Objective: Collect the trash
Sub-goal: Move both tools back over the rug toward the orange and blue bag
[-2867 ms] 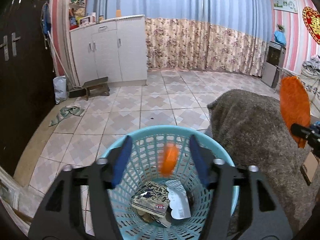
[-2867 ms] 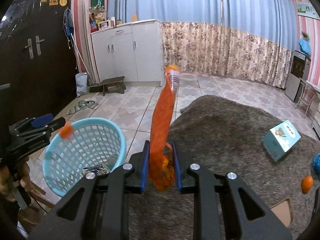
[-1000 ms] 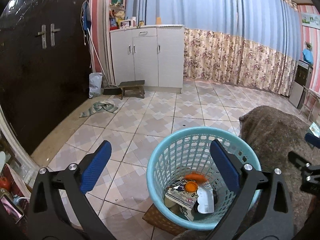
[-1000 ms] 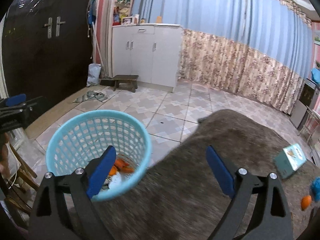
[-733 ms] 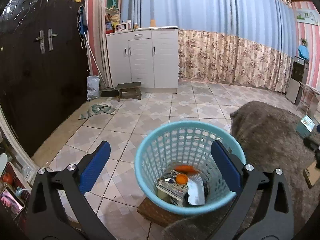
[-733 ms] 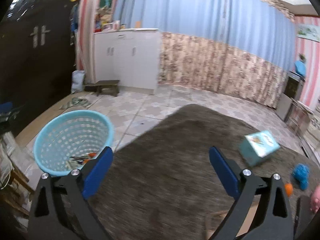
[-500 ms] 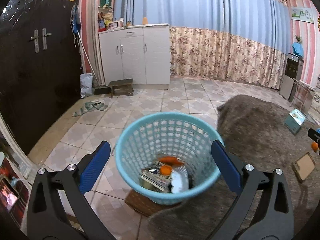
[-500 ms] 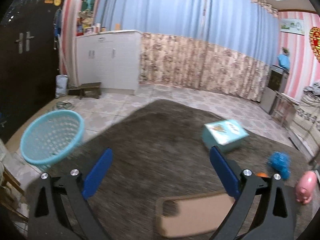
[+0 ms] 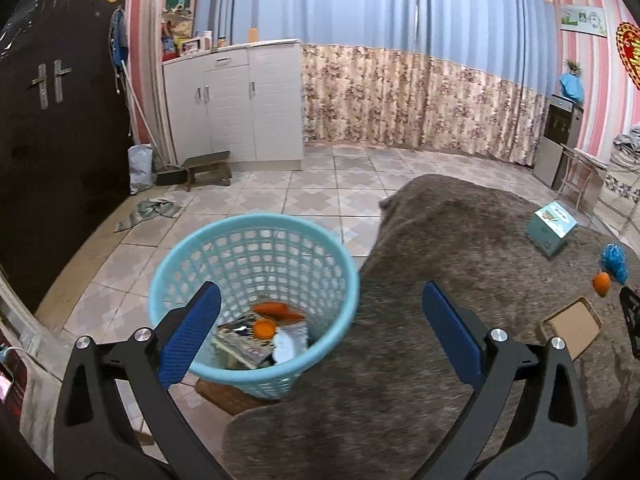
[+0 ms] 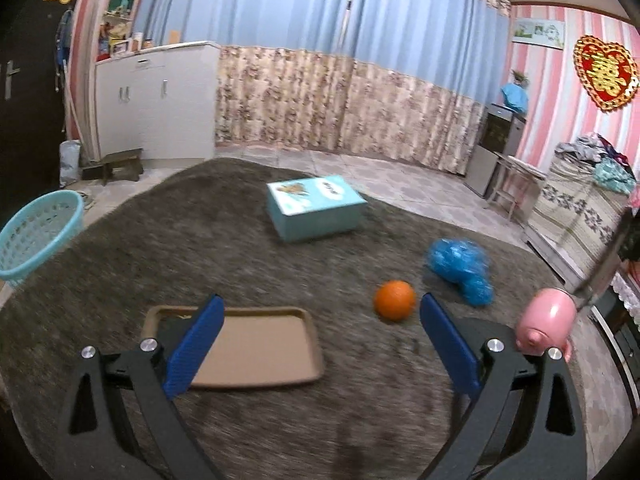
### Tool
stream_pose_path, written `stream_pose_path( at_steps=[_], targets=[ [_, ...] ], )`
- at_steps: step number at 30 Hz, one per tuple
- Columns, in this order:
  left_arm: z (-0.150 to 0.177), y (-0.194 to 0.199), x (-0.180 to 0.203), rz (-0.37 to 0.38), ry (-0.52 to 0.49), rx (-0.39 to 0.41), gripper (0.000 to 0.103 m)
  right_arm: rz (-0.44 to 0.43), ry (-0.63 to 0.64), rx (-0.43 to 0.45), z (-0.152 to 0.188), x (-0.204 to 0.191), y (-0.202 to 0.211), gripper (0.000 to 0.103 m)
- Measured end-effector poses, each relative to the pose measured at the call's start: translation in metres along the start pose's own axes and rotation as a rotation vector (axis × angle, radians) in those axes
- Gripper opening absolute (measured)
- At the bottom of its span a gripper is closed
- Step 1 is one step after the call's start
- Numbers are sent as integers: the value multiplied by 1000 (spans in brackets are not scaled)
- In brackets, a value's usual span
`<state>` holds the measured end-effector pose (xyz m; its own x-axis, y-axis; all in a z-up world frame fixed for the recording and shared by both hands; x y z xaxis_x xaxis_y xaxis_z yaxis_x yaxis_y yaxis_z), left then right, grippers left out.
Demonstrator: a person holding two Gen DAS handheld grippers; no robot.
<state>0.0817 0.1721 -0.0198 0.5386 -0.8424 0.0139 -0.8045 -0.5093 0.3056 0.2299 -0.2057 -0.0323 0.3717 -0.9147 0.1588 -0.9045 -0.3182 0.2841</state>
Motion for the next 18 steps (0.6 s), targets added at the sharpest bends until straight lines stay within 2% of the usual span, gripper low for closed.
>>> stream_pose_path(
  at_steps=[12,18],
  targets=[
    [-3,-12,87,151,-60,2,97,129,-37,-48,30,68,4,96],
    [5,-27,134,221,-126,-11,97,144,-89,-69,38,85,-10,96]
  ],
)
Point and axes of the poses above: each gripper's, at about its wrist camera, not at the fingertips, and y roughly against the way its jaws point, x to its right, z to its underside, the point moved 1 cm from there along -y, roughly the way its jaws point, and after that the axes turned 15 degrees about x, right-handed, at the moved point
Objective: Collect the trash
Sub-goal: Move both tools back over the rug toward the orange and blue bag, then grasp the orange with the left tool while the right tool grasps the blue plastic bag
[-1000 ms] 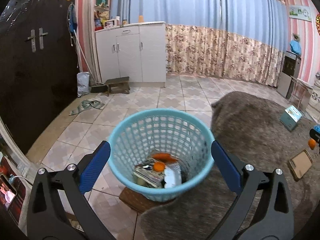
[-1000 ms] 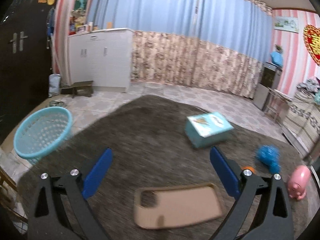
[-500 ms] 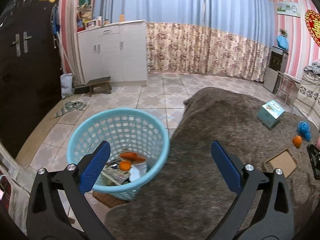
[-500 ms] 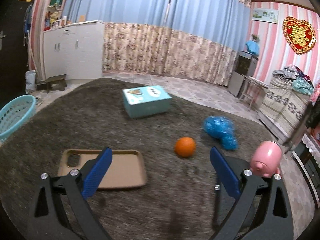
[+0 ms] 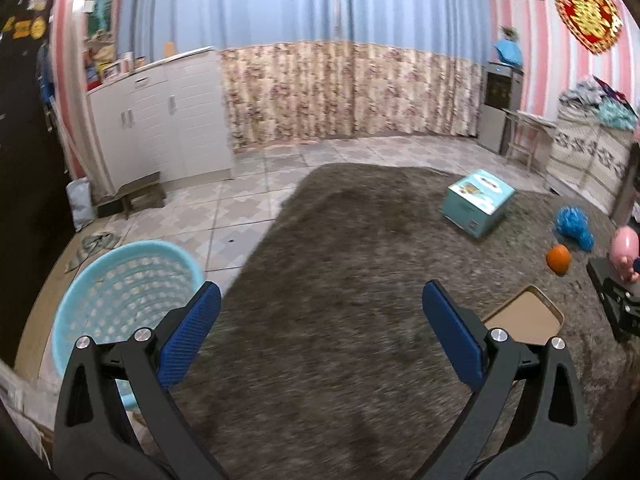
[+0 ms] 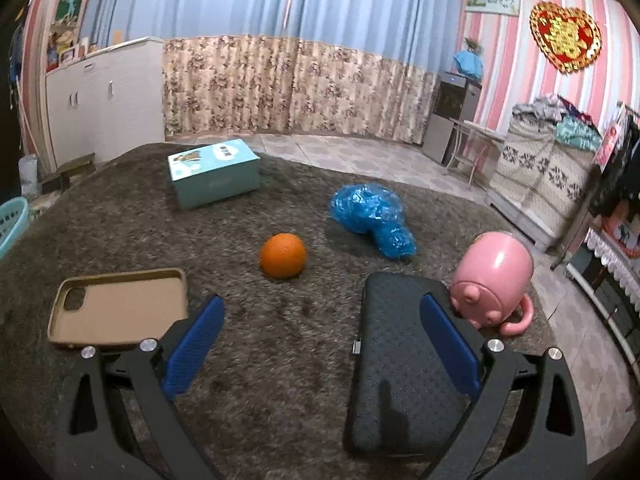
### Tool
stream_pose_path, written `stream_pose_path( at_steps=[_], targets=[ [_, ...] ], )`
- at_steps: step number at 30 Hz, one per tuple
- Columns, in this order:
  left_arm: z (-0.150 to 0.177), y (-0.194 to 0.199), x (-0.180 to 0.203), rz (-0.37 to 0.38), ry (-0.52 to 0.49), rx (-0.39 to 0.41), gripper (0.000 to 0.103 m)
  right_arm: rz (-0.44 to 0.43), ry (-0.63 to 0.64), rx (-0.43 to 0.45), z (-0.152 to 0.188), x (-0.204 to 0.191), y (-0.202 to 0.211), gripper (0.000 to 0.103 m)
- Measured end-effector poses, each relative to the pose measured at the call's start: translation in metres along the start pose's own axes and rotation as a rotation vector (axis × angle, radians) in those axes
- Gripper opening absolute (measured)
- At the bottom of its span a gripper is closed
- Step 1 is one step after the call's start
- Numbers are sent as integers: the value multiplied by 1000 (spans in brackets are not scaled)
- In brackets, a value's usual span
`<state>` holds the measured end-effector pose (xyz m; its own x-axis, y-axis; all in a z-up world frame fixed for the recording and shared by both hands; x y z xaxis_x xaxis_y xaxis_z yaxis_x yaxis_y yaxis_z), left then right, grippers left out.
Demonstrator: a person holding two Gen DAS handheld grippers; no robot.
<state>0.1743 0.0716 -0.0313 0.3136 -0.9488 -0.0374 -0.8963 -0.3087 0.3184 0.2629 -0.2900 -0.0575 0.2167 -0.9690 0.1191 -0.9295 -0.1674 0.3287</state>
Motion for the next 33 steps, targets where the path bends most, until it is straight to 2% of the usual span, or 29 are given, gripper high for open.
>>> stream_pose_path(
  at_steps=[4,11,14,16,19,22,27,30,33],
  targets=[
    [-1,-16,20,39,-11,-14,97,-4,-47,-9,-3,-3,-20,96],
    [-4,-36,46,73,-35,-31,97,20,-78,-113,-4,-24,-82,96],
    [-6,-44,58,83,-51,-39,97,22,-99,-104,-8,-18,-80,95],
    [-9,-48,70,96,-45,-37,97,62,-87,-62,-14,-4,-68,95],
    [-12,-57,101,118,-54,-45,97,96,-94,-50,-19,29,-58,95],
    [-15,-65,141,174,-67,-51,97,136,-110,-45,-19,62,-47,95],
    [-10,-83,209,265,-88,-96,97,199,-149,-42,-6,113,-28,95],
    [-4,-92,237,284,-115,-102,97,216,-160,-42,3,131,-21,95],
    [3,-103,261,317,-111,-148,92,224,-167,-51,10,143,-18,95]
  ],
)
Point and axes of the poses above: each gripper's, at about its wrist camera, not at the fingertips, and y roughly against the way its jaws point, x to its right, z to its underside, the point moved 1 cm from there along -y, roughly the way its jaws point, and after that the axes turned 15 degrees about x, right-handed, at the moved point
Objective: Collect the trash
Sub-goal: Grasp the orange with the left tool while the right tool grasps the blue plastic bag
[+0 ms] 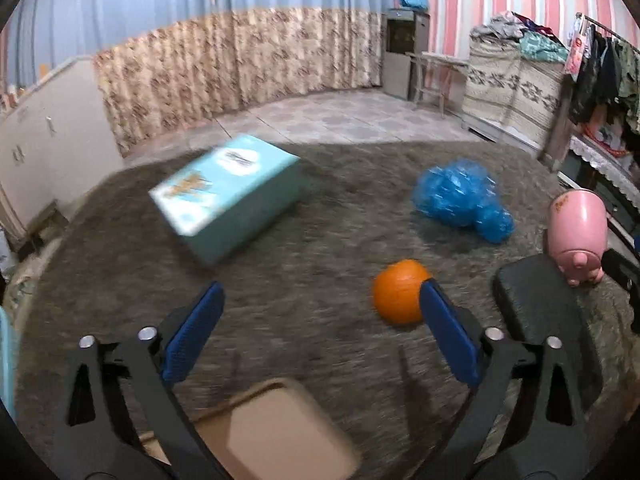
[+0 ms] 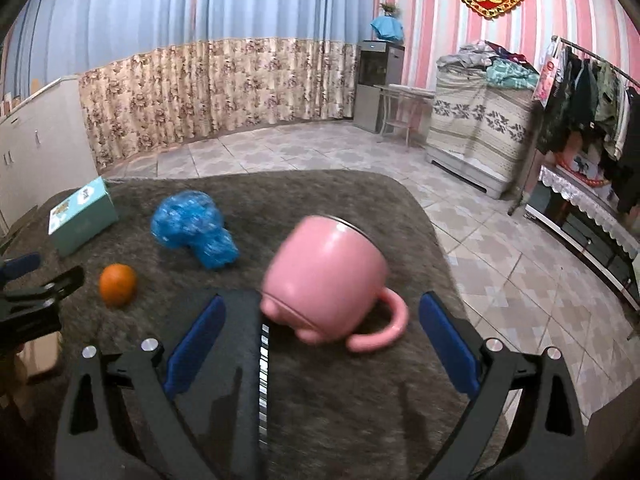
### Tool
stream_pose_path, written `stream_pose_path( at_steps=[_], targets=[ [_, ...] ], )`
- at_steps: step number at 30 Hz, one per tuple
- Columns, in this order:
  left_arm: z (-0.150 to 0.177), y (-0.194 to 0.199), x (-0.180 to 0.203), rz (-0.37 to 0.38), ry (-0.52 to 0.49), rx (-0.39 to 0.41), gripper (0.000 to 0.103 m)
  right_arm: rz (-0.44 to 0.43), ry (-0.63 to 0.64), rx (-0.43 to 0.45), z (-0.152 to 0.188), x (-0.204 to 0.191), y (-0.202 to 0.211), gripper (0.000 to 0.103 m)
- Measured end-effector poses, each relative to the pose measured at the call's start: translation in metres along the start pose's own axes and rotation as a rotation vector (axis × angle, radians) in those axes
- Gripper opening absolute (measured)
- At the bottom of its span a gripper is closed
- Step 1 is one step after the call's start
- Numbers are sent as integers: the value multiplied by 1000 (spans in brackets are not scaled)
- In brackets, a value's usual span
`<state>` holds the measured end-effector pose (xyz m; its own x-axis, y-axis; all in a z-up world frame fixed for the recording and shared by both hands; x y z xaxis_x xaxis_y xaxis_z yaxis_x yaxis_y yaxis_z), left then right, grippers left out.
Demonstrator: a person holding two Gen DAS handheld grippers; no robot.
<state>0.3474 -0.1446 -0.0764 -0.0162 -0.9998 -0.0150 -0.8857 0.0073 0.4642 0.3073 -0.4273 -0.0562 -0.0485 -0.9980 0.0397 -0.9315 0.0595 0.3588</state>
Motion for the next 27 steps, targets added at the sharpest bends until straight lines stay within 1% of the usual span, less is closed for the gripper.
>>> stream_pose_path(
  at_steps=[2,3,5,6,7,8,10,11,14,16,18,20,21,23,27],
  targets=[
    [1,-10,11,22,0,-26,91,7,-8,-5,2,7,-1,95],
    [3,-16,18,21,-13,-34,89,11,-13,-7,3,11,-2,95],
    [6,-24,25,28,-39,-57,76,17,-23,-9,6,16,-2,95],
    [8,-29,28,45,-49,-82,64,18,-31,-8,6,18,-3,95],
    [10,-32,29,77,-45,-101,57,17,-34,-9,6,17,-4,95],
    [10,-33,29,91,-41,-102,53,15,-34,-10,6,16,-4,95],
    [7,-28,29,119,-46,-87,34,3,-31,-10,5,11,-5,95],
    [5,-22,28,124,-66,-75,33,-4,-29,-8,4,8,-6,95],
    [0,-5,17,97,-101,-25,33,-36,-15,1,-1,-11,-6,95],
    [-4,4,1,94,-79,-14,32,-57,-11,-2,-2,-23,-7,95],
    [-9,15,-20,70,-52,7,32,-84,-8,-4,-6,-40,-13,95],
    [-12,26,-39,32,-51,29,32,-106,0,-13,-9,-57,-22,95],
    [-14,33,-54,0,-53,38,32,-123,1,-24,-11,-68,-29,95],
    [-17,42,-73,-33,-47,47,32,-152,7,-43,-14,-88,-43,95],
    [-15,57,-120,-103,-21,51,32,-143,48,-70,-18,-120,-70,95]
  ],
)
Point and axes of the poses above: each gripper's, at about its wrist camera, not at the fingertips, and y roughly against the way its jaws point, x to its right, z to its underside, the point moved 1 cm from there along -y, roughly the way its jaws point, and after that the axes turned 15 degrees about x, right-handed, at the moved point
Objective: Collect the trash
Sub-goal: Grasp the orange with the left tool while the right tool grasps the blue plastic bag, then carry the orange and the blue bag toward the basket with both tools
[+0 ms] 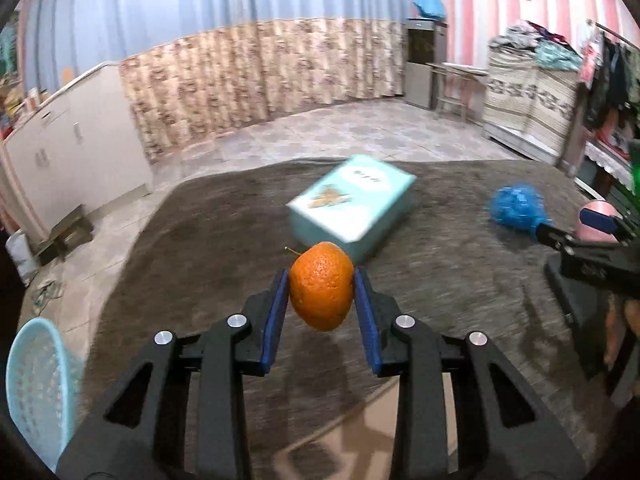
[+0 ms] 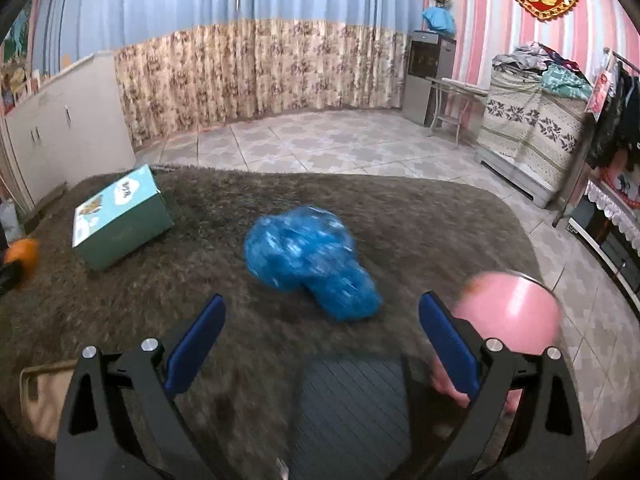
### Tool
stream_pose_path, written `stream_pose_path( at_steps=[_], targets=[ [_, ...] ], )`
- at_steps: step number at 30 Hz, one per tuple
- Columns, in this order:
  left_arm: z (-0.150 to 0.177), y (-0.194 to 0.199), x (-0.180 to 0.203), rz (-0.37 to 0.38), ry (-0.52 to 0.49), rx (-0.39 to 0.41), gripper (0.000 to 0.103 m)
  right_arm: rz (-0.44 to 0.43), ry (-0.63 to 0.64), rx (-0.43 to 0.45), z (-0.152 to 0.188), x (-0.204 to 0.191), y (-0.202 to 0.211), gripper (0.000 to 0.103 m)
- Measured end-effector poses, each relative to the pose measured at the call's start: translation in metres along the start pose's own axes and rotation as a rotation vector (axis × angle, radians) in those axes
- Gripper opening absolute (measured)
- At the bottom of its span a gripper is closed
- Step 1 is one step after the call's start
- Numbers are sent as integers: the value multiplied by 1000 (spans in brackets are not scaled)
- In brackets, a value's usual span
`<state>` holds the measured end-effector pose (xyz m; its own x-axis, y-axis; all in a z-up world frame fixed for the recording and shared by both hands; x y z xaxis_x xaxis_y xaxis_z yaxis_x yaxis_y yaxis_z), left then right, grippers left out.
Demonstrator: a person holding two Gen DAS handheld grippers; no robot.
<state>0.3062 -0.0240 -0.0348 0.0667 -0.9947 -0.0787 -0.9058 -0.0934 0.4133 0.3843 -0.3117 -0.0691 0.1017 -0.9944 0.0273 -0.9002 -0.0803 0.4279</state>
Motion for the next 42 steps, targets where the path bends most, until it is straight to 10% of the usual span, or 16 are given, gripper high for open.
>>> stream_pose_path(
  at_steps=[5,9,15,42],
  targets=[
    [12,6,-44,-57,53,-11,32,19,-27,-94,-8,-14,-39,91],
    [23,16,-78,-100,102,-18,32,31,-31,-175,-4,-18,-61,53],
    [33,30,-114,-142,155,-16,32,39,-42,-140,-8,-16,-50,32],
    [65,149,-230,-270,239,36,32,-305,68,100,-20,-214,141,30]
  ],
)
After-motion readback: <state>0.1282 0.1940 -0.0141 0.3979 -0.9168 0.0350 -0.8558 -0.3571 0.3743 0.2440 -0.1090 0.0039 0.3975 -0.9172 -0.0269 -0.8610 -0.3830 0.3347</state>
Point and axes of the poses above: each gripper's, at about its wrist camera, not at the fingertips, and y roughly against the way its jaws point, x to its right, z to its underside, the point moved 1 cm from there along -y, roughly the way its jaws point, and after that the axes turned 15 degrees about x, right-handed, at the moved point
